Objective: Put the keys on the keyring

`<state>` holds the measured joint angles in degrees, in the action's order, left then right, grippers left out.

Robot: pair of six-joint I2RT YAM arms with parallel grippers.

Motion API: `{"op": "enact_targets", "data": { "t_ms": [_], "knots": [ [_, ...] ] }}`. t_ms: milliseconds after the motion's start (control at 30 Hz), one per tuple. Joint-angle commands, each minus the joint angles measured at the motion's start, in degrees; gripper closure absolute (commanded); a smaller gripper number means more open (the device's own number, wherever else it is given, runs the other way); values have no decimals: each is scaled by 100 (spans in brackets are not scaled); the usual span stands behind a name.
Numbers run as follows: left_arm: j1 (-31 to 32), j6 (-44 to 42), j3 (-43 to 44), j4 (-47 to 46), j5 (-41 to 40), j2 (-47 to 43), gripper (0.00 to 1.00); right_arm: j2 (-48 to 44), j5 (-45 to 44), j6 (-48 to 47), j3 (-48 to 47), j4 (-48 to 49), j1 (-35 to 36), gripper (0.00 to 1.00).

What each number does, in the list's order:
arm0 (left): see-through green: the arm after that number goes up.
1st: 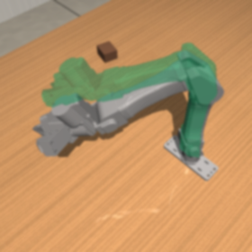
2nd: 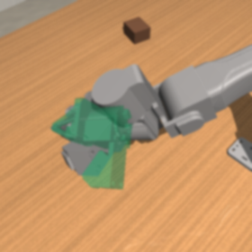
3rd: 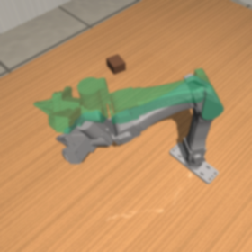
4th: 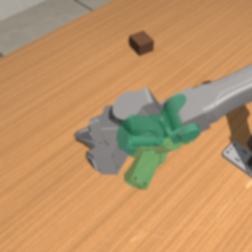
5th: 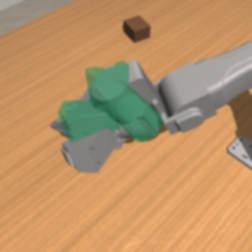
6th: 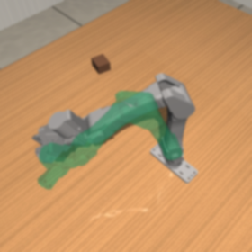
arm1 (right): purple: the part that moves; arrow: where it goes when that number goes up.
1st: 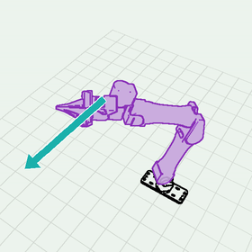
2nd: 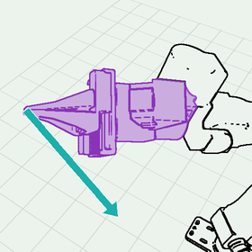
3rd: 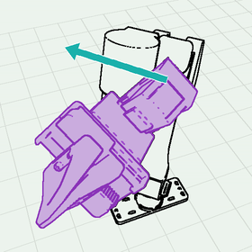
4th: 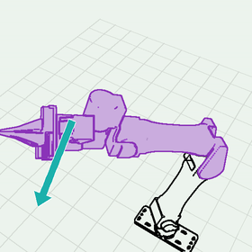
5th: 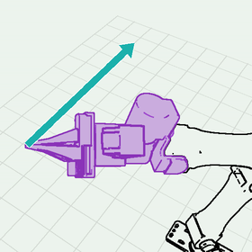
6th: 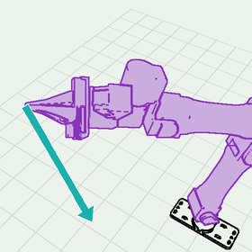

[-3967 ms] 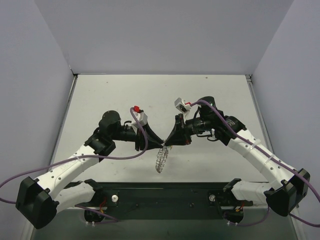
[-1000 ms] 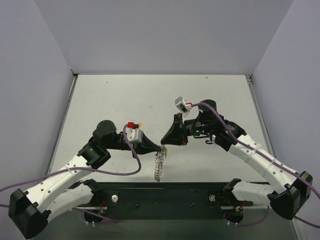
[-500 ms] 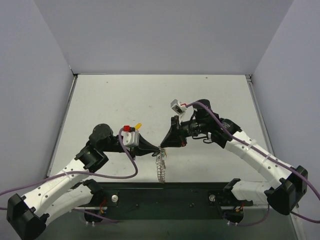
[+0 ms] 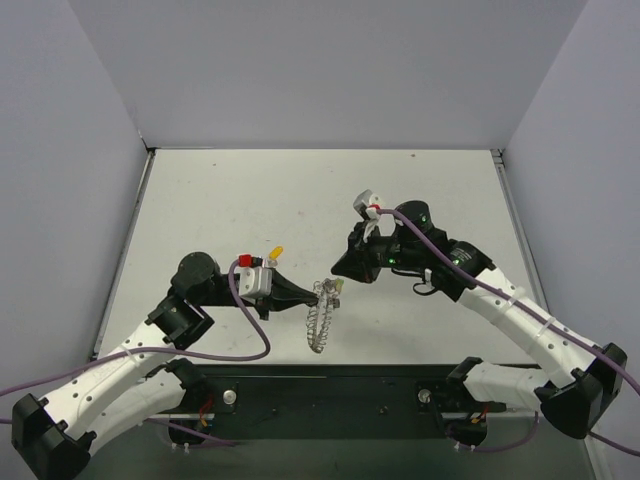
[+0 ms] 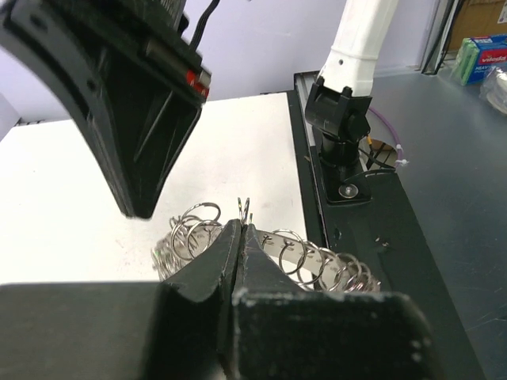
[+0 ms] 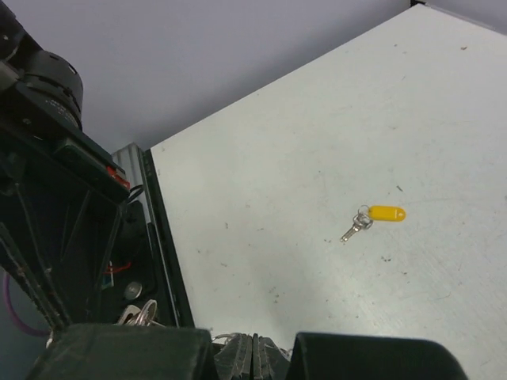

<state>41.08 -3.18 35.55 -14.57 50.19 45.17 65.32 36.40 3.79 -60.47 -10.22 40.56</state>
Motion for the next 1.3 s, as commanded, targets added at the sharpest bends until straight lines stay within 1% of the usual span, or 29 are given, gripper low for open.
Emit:
{"op": "enact_targets", "data": {
  "t_ms": [0,67,100,167,200,267,300,367,400,467,600,700,733,767,800,867,1033,1267],
  "knots": [
    [-47,54,-74,-600,-159,-96,100,-502,-161,-185,96,230,-12,100],
    [-56,72,-127,-696,-212,-96,100,-747,119,-230,166,440,-39,94],
    [-56,72,-162,-705,-299,-96,100,-836,208,-221,254,520,-39,86],
    [-65,116,-206,-828,-352,-105,100,-1011,506,-212,307,704,-74,77],
    [-74,142,-232,-881,-439,-96,100,-1039,656,-204,316,731,-92,69],
    [-83,221,-259,-969,-537,-96,100,-1013,964,-186,246,714,-127,63],
    [-91,247,-277,-1013,-624,-70,100,-986,1305,-168,211,723,-144,58],
    [-118,292,-303,-1135,-643,-35,100,-846,1718,-133,114,705,-145,52],
    [-126,457,-329,-1214,-651,-8,100,-793,1825,-98,53,697,-153,50],
    [-144,520,-356,-1303,-669,36,100,-661,2045,-89,18,714,-136,48],
    [-171,678,-426,-1540,-704,62,100,-512,2195,-54,-35,723,-127,49],
    [-188,775,-479,-1716,-713,89,100,-468,2178,16,-44,802,-109,53],
    [-188,792,-496,-1768,-713,106,100,-459,2161,34,-35,819,-109,57],
    [-197,836,-496,-1830,-722,132,100,-459,2152,60,-35,846,-109,59],
    [-197,845,-488,-1848,-704,150,100,-441,2152,104,-27,924,-101,59],
    [-206,863,-427,-1796,-678,203,100,-441,2126,165,-26,969,-92,63],
    [-197,793,-216,-1426,-625,326,100,-327,1942,166,-70,969,-22,65],
    [-197,810,-162,-1426,-572,344,100,-230,1476,-54,-123,776,93,64]
  ]
}}
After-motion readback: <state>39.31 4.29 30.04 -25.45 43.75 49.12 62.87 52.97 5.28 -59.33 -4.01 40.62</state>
